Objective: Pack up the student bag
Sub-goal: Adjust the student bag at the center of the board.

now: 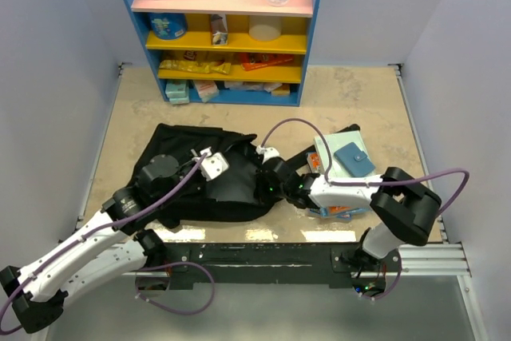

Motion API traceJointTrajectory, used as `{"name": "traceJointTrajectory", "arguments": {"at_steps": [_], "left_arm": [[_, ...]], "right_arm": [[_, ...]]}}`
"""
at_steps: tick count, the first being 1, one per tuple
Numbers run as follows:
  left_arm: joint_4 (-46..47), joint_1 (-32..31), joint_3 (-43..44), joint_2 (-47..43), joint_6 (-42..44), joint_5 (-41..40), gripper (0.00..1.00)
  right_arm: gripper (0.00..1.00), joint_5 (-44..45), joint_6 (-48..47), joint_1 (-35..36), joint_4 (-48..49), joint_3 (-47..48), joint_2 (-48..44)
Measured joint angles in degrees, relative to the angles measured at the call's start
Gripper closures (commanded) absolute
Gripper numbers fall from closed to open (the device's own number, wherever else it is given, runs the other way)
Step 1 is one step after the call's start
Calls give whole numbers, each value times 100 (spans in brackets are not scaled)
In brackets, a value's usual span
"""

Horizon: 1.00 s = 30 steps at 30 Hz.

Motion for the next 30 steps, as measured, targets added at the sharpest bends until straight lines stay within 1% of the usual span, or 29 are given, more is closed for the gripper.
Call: {"name": "traceJointTrajectory", "arguments": {"at_steps": [2, 3, 5, 6, 7, 9, 11, 13, 16, 18, 22, 28, 30], "left_arm": [[245, 0, -2, 2, 151, -31, 100], [367, 2, 0, 15, 214, -48, 100], [415, 11, 44, 63, 299, -4, 100], [341, 26, 85, 83, 334, 101, 100], [214, 33, 133, 87, 348, 232, 100], [-136, 44, 245, 9, 382, 575, 100], [-476, 44, 339, -142, 402, 861, 100], [-745, 44, 407, -278, 439, 1060, 100], [-1123, 46, 474, -457, 514, 1305, 100], [-1338, 46, 485, -564, 542, 1399, 100], [-1650, 46, 485, -743, 546, 1486, 100], [-1825, 48, 485, -940, 549, 1582, 100], [-1864, 48, 487, -944, 551, 1637, 100]], "right_arm": [[100, -7, 17, 144, -9, -221, -103], [81, -9, 22, 238, -35, -293, -157], [56, 13, 42, 376, -138, -326, -304], [35, 68, 26, 411, -243, -310, -426], [30, 140, -4, 424, -354, -282, -551], [23, 374, -149, 352, -728, -44, -844], [22, 575, -334, 146, -890, 363, -1045], [19, 776, -575, -114, -901, 859, -1058], [18, 1084, -1014, -407, -868, 1510, -802], [16, 1224, -1357, -492, -861, 1751, -568], [16, 1215, -1998, -483, -1019, 1810, -151], [18, 973, -2435, -479, -1056, 1744, 37], [20, 859, -2503, -479, -916, 1685, 50]]}}
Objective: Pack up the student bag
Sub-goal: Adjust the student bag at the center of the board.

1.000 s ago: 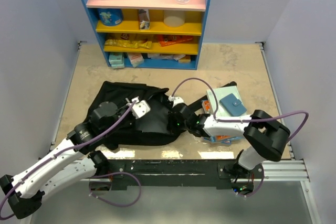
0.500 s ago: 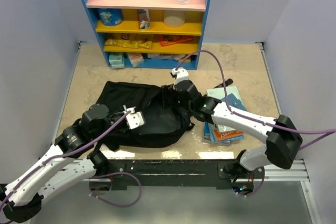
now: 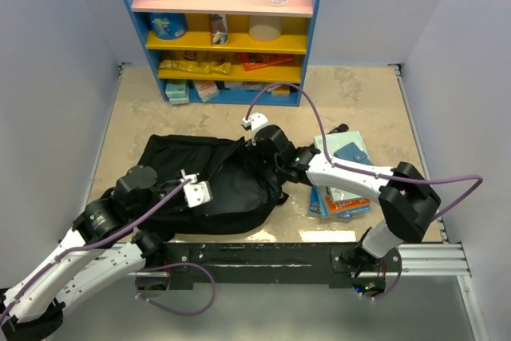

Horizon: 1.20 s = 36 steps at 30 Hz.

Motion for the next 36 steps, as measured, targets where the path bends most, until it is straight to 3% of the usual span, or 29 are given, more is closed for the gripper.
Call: {"name": "traceJointTrajectory", "arguments": {"at_steps": [4, 7, 8, 11, 19, 27, 28, 29, 32, 36], "left_arm": [[-87, 0, 13, 2, 0, 74, 100], [-127, 0, 42, 7, 4, 109, 100], [-127, 0, 48, 7, 7, 118, 100], [-138, 2, 50, 9, 46, 116, 100], [205, 7, -138, 46, 289, 11, 100], [1292, 7, -990, 114, 992, -549, 100], [1394, 17, -1062, 131, 1051, -601, 100], [1471, 50, -1108, 151, 1110, -605, 100], [1591, 190, -1145, 186, 1185, -579, 100], [1572, 267, -1139, 92, 1182, -505, 100]], "right_arm": [[30, -103, -39, 0, 380, -26, 260], [55, -96, -74, 0, 577, -15, 616], [72, -92, -76, -7, 625, -13, 754], [100, -46, -24, -57, 673, -13, 1078], [100, 540, 503, -155, 682, -87, 907], [100, 1871, 2044, -162, -22, -817, -710], [98, 1952, 2238, -162, -151, -872, -822], [78, 2013, 2411, -162, -293, -901, -885], [52, 2024, 2734, -125, -584, -960, -898], [48, 2000, 2837, -11, -870, -1097, -955]]}}
